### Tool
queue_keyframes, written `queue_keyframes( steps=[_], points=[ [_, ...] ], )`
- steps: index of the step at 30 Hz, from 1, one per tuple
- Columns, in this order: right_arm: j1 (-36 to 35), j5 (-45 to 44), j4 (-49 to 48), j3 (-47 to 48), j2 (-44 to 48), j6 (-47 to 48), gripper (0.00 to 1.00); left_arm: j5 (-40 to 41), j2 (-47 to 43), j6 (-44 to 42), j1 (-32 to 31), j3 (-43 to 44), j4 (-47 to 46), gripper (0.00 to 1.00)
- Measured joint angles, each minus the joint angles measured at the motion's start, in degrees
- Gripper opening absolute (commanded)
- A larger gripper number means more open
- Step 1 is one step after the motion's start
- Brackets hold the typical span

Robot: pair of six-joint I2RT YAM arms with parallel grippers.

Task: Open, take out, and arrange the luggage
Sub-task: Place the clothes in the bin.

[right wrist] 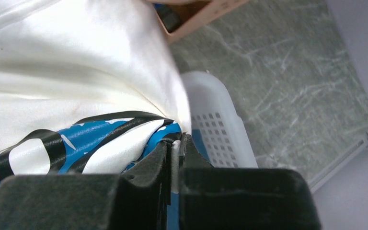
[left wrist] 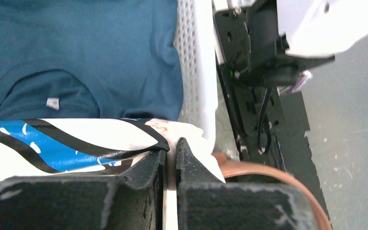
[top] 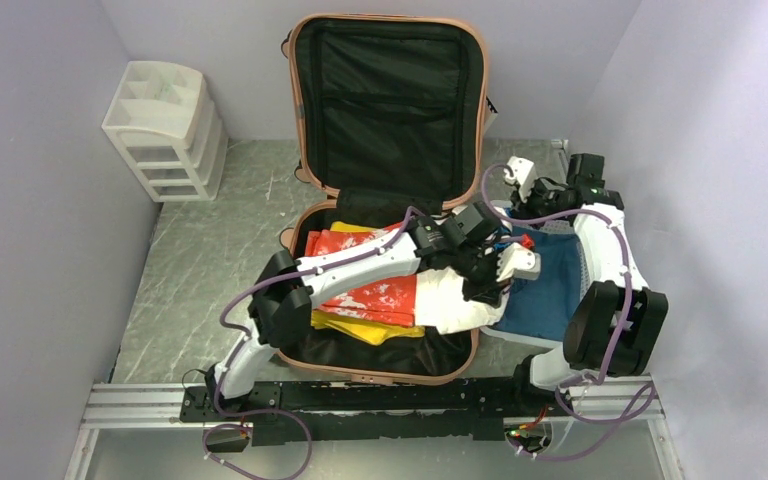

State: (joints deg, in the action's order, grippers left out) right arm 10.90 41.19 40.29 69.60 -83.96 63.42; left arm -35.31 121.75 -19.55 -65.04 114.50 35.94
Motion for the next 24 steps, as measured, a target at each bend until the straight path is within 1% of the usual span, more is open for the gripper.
queue_keyframes(
  steps=[3, 6, 9, 14, 24],
  points=[
    [3.93, 1.44, 0.70, 0.22, -0.37, 2.16, 0.00, -0.68, 3.50, 3.43, -0.50, 4.20, -1.44, 0.05],
    [6.84, 1.42, 0.98, -0.11, -0.28, 4.35, 0.00, -0.92, 5.51, 5.84, -1.09, 6.34, -3.21, 0.05],
    [9.20, 1.14, 0.42, -2.51, 0.37, 7.10, 0.00, -1.11, 6.93, 7.56, -1.73, 7.63, -4.76, 0.05],
    [12.76, 0.28, 0.31, -6.54, 0.48, 11.32, 0.00, -1.29, 9.38, 10.73, -3.26, 8.68, -7.93, 0.05],
    [17.77, -0.13, -0.72, -6.71, -3.85, 15.56, 0.00, -2.05, 17.46, 18.21, -4.48, 13.07, -17.53, 0.05]
  ],
)
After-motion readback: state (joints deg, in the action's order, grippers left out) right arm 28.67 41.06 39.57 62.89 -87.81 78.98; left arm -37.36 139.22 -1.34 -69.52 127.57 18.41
